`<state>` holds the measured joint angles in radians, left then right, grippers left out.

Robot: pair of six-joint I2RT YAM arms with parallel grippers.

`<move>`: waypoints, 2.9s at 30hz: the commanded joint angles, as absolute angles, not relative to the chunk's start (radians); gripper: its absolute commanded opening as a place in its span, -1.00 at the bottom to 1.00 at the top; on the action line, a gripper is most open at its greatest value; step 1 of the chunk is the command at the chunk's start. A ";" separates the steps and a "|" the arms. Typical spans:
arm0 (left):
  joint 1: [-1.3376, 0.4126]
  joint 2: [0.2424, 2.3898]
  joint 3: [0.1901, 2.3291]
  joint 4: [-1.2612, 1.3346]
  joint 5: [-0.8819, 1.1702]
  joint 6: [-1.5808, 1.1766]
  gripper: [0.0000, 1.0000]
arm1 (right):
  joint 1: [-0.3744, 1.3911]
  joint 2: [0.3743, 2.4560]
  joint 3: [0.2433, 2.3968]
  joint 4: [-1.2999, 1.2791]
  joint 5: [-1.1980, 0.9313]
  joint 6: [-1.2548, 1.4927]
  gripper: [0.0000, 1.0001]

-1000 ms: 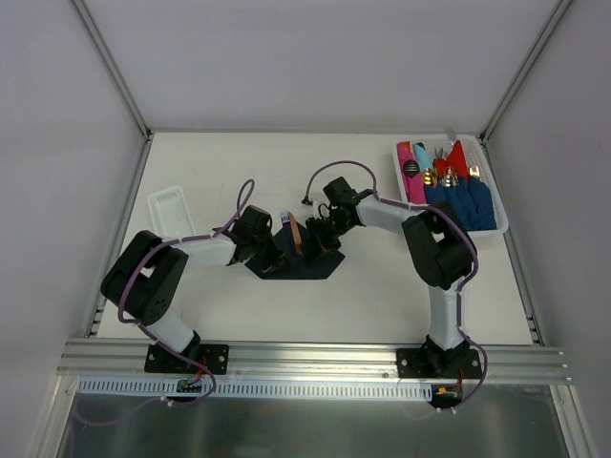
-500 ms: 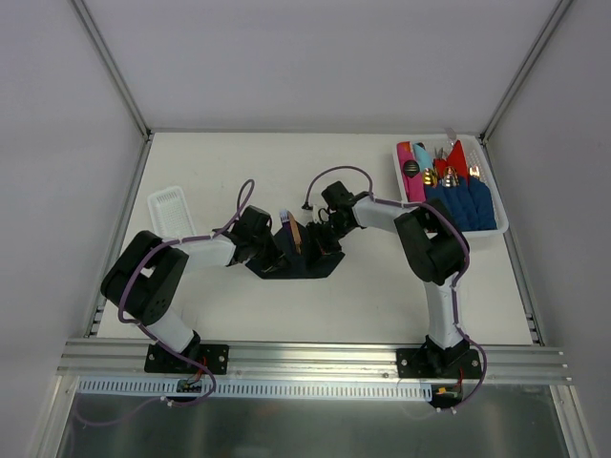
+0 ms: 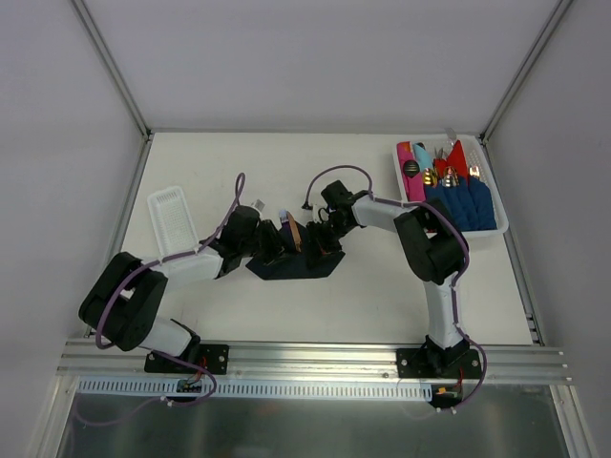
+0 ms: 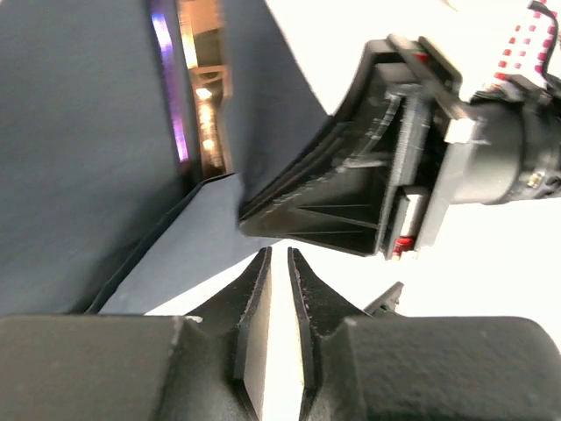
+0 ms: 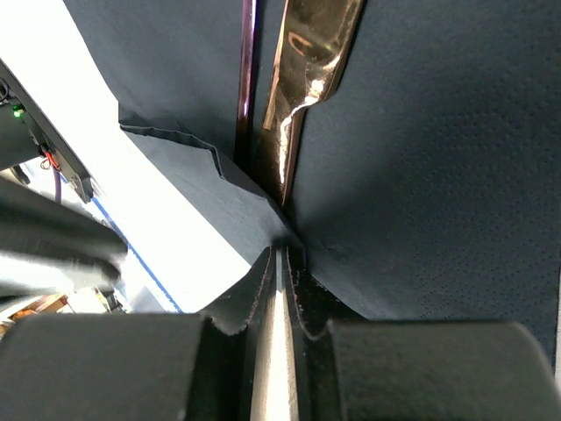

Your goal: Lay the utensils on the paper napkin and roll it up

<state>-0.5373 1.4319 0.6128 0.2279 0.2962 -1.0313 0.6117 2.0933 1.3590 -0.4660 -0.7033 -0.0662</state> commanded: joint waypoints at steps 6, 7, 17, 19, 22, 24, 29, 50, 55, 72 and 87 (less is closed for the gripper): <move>-0.537 1.528 0.532 0.596 0.431 -1.065 -0.89 | 0.607 2.109 1.394 -0.505 -0.672 -0.097 -0.81; -0.534 1.542 0.529 0.619 0.436 -1.075 -0.91 | 0.606 2.111 1.394 -0.506 -0.672 -0.097 -0.81; -0.479 1.713 0.479 0.888 0.495 -1.172 -1.00 | 0.606 2.111 1.402 -0.518 -0.675 -0.104 -0.81; -0.472 1.733 0.469 0.926 0.500 -1.175 -1.00 | 0.607 2.111 1.402 -0.522 -0.675 -0.106 -0.81; -0.466 1.750 0.465 0.946 0.505 -1.175 -1.00 | 0.606 2.111 1.402 -0.523 -0.675 -0.109 -0.81; -0.463 1.773 0.456 0.998 0.518 -1.183 -1.00 | 0.607 2.109 1.401 -0.526 -0.676 -0.110 -0.81; -0.460 1.836 0.446 1.081 0.535 -1.218 -1.00 | 0.607 2.111 1.401 -0.526 -0.680 -0.112 -0.81; -0.442 1.990 0.408 1.230 0.538 -1.276 -1.00 | 0.531 1.907 1.422 -0.620 -0.605 -0.172 0.08; -0.442 2.003 0.410 1.242 0.538 -1.284 -1.00 | 0.470 1.910 1.393 -0.655 -0.508 -0.189 0.12; -0.439 2.011 0.408 1.238 0.534 -1.282 -1.00 | 0.430 2.106 1.393 -0.692 -0.678 -0.120 0.11; -0.437 2.016 0.394 1.247 0.528 -1.284 -1.00 | 0.429 2.031 1.385 -0.583 -0.828 -0.043 -0.32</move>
